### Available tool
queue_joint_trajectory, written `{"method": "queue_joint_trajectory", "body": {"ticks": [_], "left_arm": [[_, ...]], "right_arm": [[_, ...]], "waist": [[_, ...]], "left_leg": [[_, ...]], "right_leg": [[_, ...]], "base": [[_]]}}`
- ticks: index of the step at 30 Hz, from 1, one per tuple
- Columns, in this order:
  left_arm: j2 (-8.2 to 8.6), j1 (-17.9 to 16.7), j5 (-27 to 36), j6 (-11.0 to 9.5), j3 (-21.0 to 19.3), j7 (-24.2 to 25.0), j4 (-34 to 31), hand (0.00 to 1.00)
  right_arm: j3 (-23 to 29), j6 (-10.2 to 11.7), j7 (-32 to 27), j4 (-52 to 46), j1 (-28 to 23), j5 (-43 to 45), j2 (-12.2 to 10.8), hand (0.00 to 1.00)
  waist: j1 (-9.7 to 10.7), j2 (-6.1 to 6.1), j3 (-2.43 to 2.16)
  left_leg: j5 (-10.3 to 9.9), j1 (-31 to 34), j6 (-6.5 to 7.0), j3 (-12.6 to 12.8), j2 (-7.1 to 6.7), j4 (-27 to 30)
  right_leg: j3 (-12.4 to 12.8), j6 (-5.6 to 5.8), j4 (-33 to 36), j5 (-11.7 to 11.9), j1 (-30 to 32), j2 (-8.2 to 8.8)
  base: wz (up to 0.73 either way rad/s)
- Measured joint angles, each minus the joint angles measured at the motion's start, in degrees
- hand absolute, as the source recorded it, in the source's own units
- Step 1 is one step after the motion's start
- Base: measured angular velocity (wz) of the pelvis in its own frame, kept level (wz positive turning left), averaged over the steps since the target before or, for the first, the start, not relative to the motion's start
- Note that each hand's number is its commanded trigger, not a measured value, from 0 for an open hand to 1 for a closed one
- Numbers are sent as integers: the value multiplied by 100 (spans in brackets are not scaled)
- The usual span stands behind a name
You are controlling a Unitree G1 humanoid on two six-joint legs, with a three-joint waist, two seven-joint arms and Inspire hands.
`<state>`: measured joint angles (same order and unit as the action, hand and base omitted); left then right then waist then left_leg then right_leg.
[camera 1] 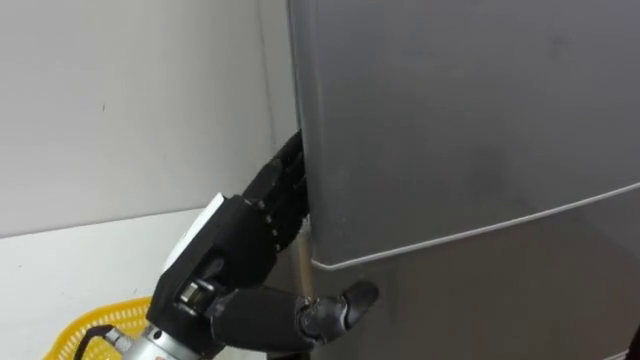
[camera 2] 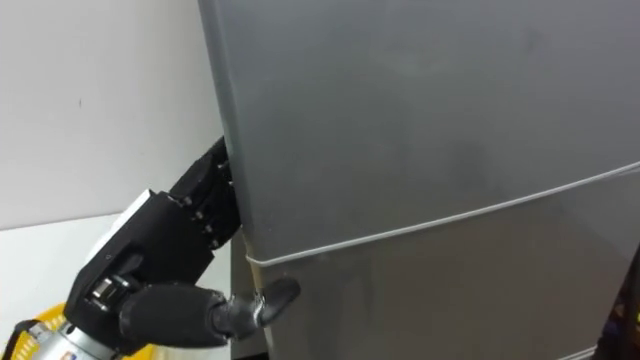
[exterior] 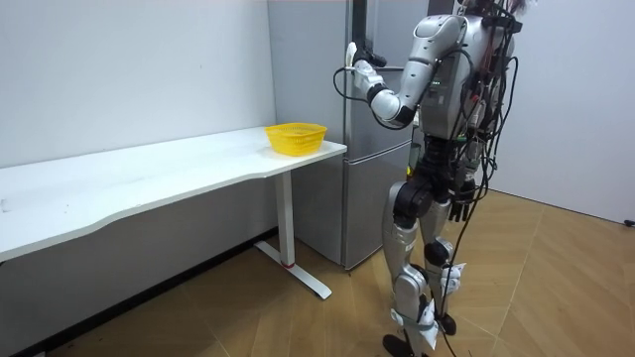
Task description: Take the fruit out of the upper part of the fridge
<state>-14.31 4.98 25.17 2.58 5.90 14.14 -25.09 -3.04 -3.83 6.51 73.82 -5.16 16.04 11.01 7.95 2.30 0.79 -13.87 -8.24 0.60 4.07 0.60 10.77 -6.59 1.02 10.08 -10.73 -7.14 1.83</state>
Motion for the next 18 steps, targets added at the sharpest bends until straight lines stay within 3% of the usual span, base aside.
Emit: {"method": "queue_joint_trajectory", "body": {"ticks": [1,2,9,18], "left_arm": [[7,31,9,-15,0,4,-2,9],[6,32,15,-32,4,7,-6,0],[-2,283,4,-33,283,150,-7,0],[-30,348,1,-17,352,342,-6,0]], "right_arm": [[-15,-1,8,2,9,0,1,0],[-20,0,12,2,10,0,1,0],[-24,-1,114,1,169,2,6,0],[-23,2,119,2,164,1,11,0]], "waist": [[-2,-2,2],[-8,-3,2],[0,-15,12],[3,-15,10]], "left_leg": [[0,1,0,-1,-1,0],[0,0,0,-1,-1,0],[2,65,3,5,-7,23],[3,76,4,30,-3,59]], "right_leg": [[-3,0,0,0,-2,1],[-3,0,0,0,-4,1],[-1,6,56,-4,57,10],[14,5,69,-4,93,11]], "base": [[0],[0],[0],[0]]}}
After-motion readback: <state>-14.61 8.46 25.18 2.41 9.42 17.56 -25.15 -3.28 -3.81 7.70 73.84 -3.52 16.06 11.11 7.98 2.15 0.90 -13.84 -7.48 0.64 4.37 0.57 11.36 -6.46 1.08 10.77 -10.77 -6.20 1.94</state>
